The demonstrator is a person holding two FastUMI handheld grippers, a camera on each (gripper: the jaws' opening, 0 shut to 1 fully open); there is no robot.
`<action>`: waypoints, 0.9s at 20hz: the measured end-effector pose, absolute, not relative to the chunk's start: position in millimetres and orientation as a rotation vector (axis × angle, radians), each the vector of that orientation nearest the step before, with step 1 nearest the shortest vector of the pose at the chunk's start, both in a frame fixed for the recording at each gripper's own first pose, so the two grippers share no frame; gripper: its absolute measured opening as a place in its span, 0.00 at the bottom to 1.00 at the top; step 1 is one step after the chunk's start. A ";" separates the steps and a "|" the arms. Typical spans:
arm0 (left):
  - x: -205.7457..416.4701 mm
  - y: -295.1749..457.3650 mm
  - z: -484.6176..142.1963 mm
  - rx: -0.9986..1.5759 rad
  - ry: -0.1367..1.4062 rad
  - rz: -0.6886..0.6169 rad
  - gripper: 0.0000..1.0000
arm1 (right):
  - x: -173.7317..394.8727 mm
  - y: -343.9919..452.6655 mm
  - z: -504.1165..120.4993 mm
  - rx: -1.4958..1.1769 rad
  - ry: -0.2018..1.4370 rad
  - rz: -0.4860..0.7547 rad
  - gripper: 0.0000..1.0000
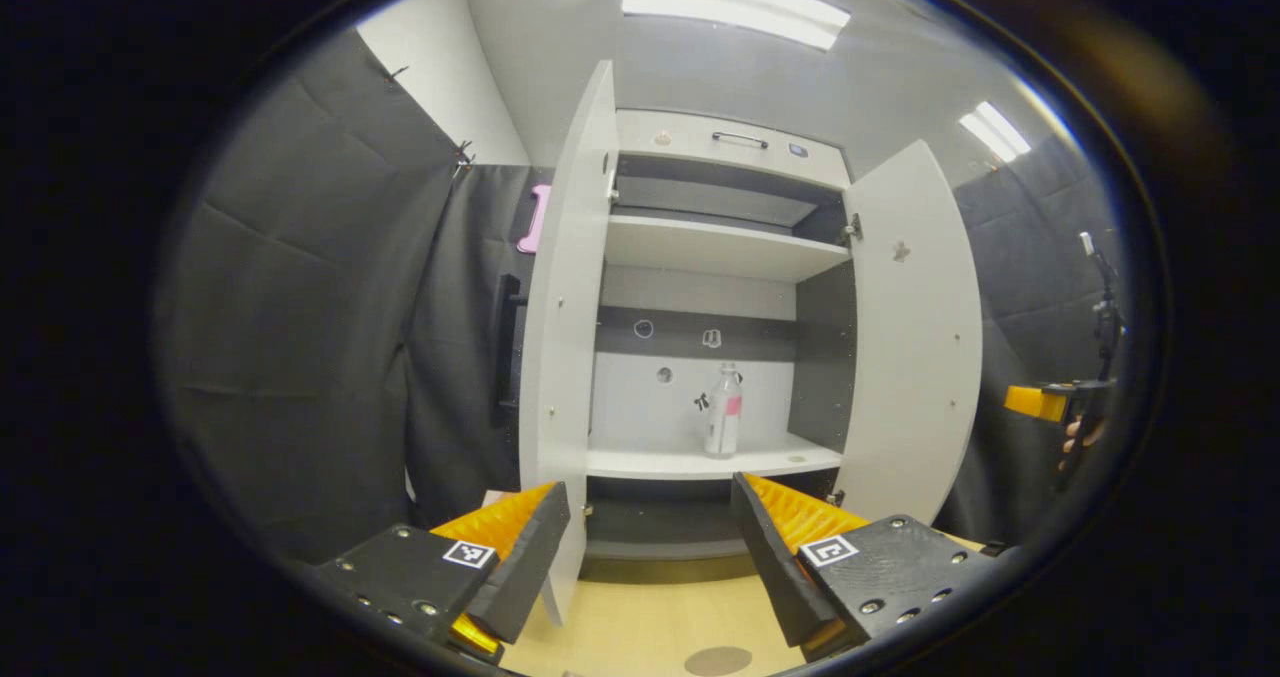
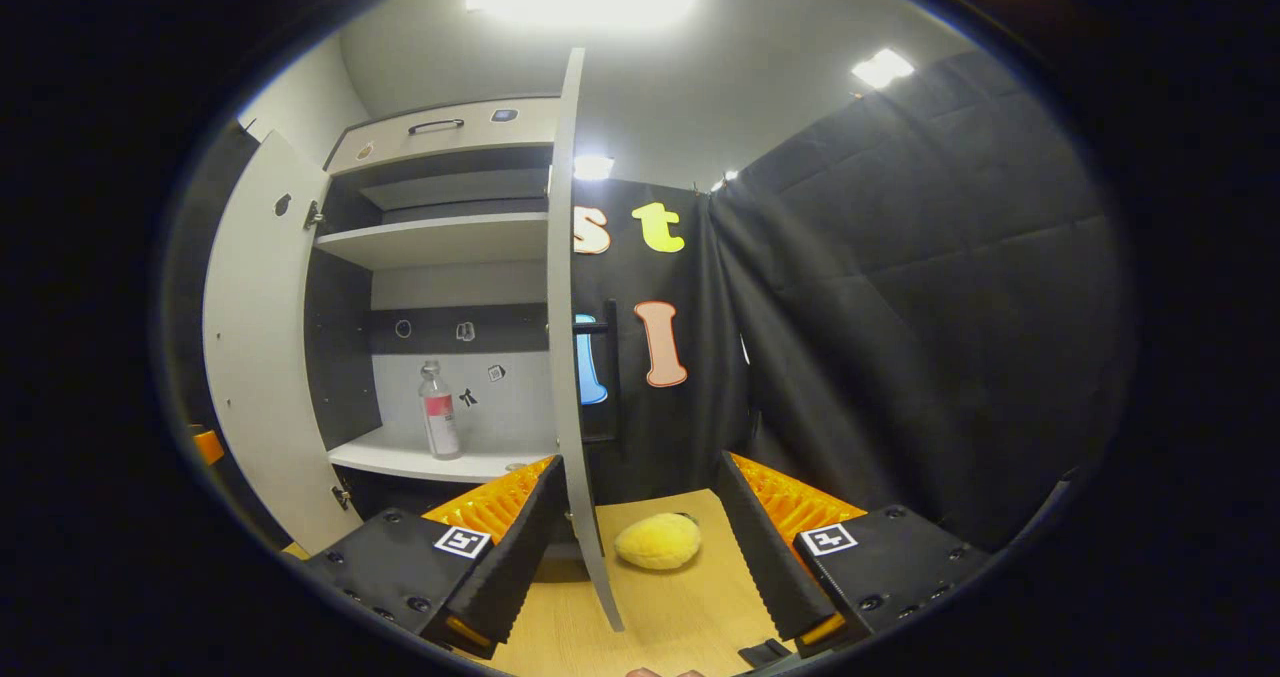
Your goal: Grasp the bottle in the cabinet with the left hand and place it on the coaster, then close the right door with the right hand and the left door with the left hand.
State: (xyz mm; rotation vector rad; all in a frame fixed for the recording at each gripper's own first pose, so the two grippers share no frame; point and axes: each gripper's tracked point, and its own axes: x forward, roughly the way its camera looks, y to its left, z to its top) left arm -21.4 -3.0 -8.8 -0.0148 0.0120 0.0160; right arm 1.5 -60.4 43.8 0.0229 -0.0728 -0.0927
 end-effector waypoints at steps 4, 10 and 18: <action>-16.2 -4.9 -12.9 -0.025 0.027 -0.001 0.94 | 5.0 -69.1 50.5 0.040 -0.074 -0.114 0.93; 39.5 -28.5 10.9 -0.011 -0.008 -0.064 0.94 | -1.7 -73.0 41.4 0.032 -0.026 -0.135 0.96; 167.0 -65.8 9.0 0.005 0.017 -0.140 0.94 | -0.1 -114.6 42.9 0.013 -0.033 -0.275 0.92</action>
